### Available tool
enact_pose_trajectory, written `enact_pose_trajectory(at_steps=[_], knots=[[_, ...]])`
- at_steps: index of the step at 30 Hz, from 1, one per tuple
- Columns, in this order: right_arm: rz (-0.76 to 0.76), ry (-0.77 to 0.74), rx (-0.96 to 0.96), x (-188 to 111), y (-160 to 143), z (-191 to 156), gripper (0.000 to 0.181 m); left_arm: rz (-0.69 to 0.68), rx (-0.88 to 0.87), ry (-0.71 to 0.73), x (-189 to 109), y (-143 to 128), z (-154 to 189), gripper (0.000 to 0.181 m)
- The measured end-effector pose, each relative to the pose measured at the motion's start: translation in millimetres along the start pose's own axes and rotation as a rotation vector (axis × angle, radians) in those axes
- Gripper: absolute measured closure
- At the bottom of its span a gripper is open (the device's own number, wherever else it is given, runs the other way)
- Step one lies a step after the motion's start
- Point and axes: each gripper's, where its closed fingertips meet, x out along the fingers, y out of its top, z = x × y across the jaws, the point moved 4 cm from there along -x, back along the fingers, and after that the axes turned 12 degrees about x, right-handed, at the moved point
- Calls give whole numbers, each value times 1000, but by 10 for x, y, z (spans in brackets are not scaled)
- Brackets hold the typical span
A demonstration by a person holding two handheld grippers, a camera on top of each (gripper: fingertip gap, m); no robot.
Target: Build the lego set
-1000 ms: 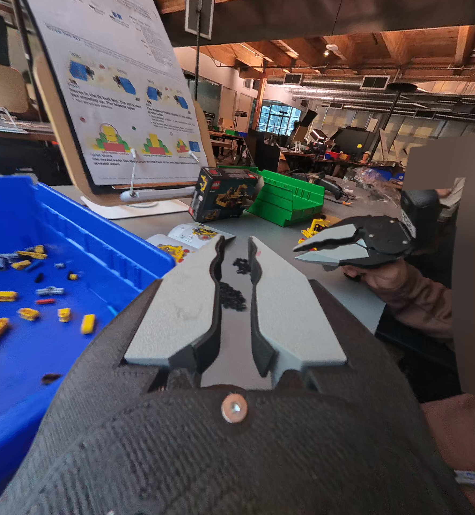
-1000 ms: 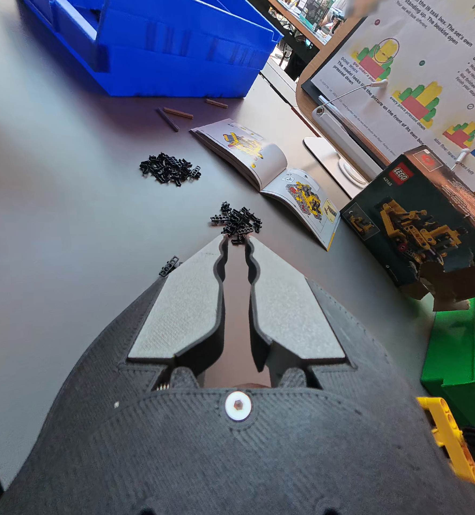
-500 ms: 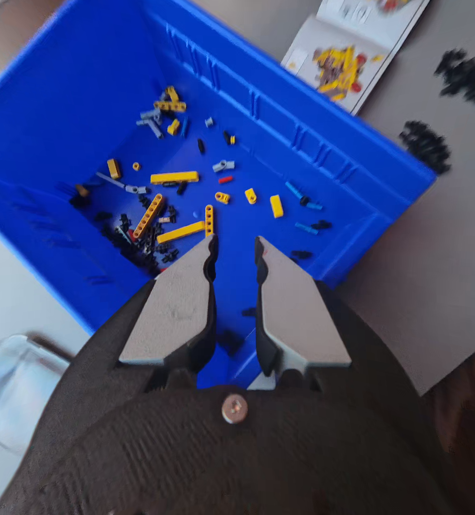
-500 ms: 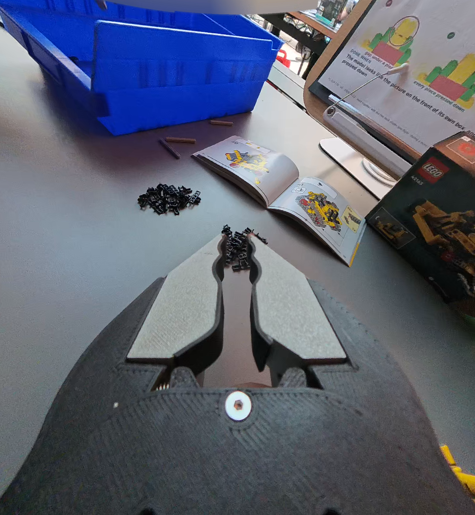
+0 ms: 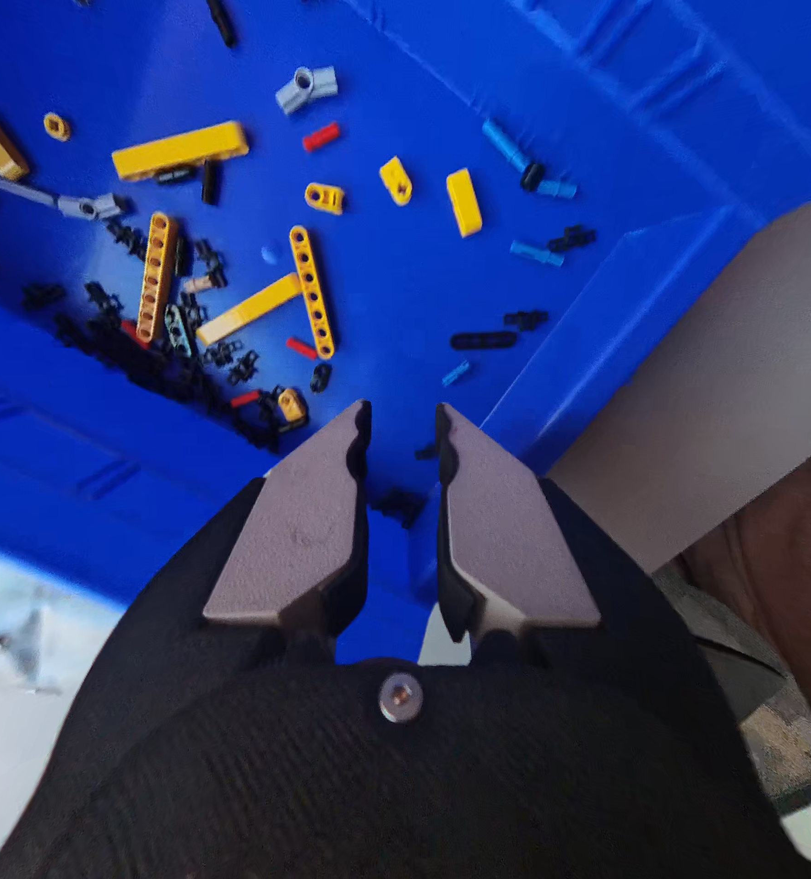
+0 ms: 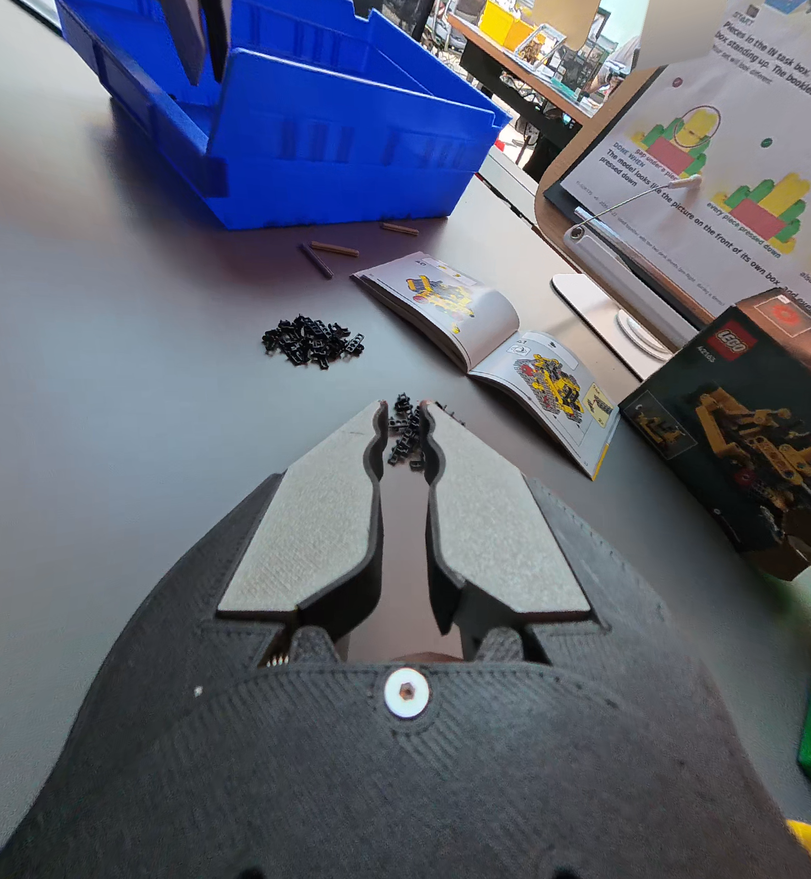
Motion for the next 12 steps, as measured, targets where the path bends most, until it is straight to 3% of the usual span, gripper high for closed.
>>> enact_pose_trajectory(at_steps=[1, 4, 12], knots=[[4, 3, -4, 0, 6, -8, 173, 41, 7, -25, 28, 104, 42, 157], [-3, 6, -9, 9, -5, -15, 173, 125, 106, -149, 111, 337, 303, 157], [-2, 10, 25, 19, -2, 29, 174, -15, 231, -207, 436, 384, 372, 162]])
